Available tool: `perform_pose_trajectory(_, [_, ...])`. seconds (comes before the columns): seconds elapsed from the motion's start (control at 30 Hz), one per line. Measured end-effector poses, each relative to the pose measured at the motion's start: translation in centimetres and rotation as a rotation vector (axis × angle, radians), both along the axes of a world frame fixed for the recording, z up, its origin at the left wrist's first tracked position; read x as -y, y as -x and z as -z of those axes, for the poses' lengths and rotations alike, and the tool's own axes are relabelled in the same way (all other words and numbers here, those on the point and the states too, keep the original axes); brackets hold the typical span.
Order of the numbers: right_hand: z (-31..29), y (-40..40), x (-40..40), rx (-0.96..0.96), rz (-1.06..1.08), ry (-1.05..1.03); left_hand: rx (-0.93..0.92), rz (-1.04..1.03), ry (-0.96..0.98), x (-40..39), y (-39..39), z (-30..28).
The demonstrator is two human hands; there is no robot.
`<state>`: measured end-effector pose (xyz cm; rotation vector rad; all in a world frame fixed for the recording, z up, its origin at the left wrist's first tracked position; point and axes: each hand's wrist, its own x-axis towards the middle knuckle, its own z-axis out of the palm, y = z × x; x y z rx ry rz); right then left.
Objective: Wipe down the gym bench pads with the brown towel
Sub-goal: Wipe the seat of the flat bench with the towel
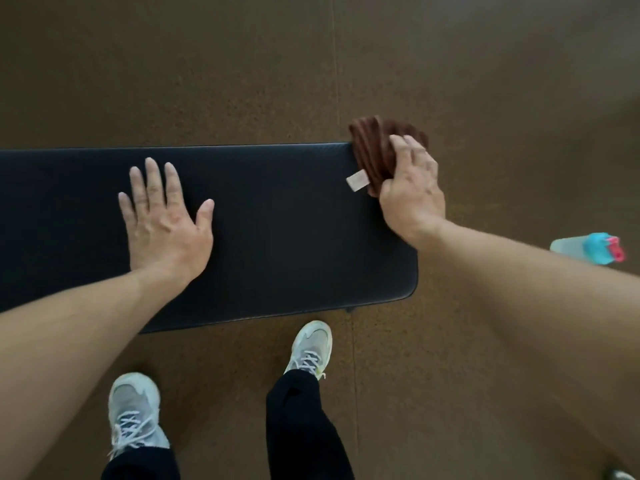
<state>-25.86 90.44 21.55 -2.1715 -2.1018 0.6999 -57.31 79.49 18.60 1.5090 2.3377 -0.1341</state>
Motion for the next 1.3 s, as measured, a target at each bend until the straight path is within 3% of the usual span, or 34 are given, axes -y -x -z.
perform_pose_trajectory(0.13, [-0.7, -0.2, 3.9, -0.089, 0.176, 0.061, 0.058, 0.069, 0.019, 1.6, 0.1, -0.5])
perform_pose_trajectory(0.33, [-0.2, 1.1, 14.4, -0.088, 0.718, 0.077, 0.18, 0.338, 0.028, 8.6, 1.0, -1.1])
perform_pose_trajectory(0.53, [-1.3, 6.7, 21.2, -0.026, 0.869, 0.266, 0.279, 0.535, 0.105, 14.3, 4.7, -2.3])
perform_pose_trajectory(0.63, [-3.5, 12.4, 24.1, -0.139, 0.763, 0.489, 0.34, 0.579, 0.282, 15.5, 7.2, -5.5])
perform_pose_trajectory(0.67, [-5.1, 14.7, 24.7, -0.225, 0.718, 0.587, 0.406, 0.508, 0.356, 15.7, 7.9, -7.0])
perform_pose_trajectory(0.73, [-9.2, 19.8, 26.0, -0.48, 0.662, 0.729, 0.564, 0.175, 0.437, 15.9, 9.7, -12.0])
perform_pose_trajectory(0.87, [-21.0, 29.0, 27.0, -0.879, 0.681, 0.813, 0.804, -0.487, 0.253, 17.4, 15.0, -23.2])
perform_pose_trajectory(0.97, [-27.6, 33.3, 26.6, -1.008, 0.619, 0.887, 0.9, -0.658, 0.153, 18.5, 18.4, -29.4])
perform_pose_trajectory(1.13, [-34.6, 38.1, 25.7, -0.8, 0.373, 0.975, 0.94, -0.889, 0.027, 22.5, 22.8, -37.2])
perform_pose_trajectory(1.3, [-38.2, 40.9, 25.7, -0.608, 0.019, 1.035, 0.904, -1.053, -0.089, 27.4, 22.9, -40.7])
